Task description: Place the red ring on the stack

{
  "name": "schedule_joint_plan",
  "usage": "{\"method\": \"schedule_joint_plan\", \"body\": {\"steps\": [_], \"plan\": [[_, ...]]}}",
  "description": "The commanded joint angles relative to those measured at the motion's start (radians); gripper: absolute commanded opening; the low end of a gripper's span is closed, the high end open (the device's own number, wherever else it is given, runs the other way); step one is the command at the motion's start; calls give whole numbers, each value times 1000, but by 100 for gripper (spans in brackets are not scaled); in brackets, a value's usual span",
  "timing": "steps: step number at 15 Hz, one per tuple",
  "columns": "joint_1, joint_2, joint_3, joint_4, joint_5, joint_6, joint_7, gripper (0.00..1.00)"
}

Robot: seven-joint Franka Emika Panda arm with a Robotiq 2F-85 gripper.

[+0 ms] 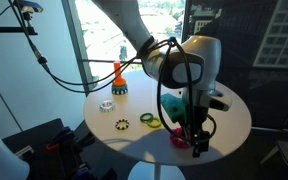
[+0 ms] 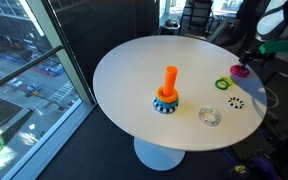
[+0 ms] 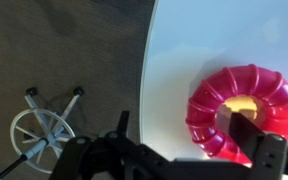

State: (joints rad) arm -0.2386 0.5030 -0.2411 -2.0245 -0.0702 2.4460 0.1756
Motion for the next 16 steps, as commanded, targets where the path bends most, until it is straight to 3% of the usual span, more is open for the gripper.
{"method": "schedule_joint_plan", "body": {"steps": [1, 2, 3, 6, 8, 12, 16], "plan": [[-5, 23, 4, 36, 19, -25, -29, 100], [-5, 25, 4, 37, 19, -26, -28, 100], [-4, 28, 4, 37, 19, -26, -27, 92], [-1, 33, 4, 43, 18, -27, -22, 56], [2, 34, 3, 44, 17, -27, -18, 45], [14, 12, -1, 36, 13, -29, -3, 10], [35, -22, -9, 36, 0, -60, 16, 10]]}}
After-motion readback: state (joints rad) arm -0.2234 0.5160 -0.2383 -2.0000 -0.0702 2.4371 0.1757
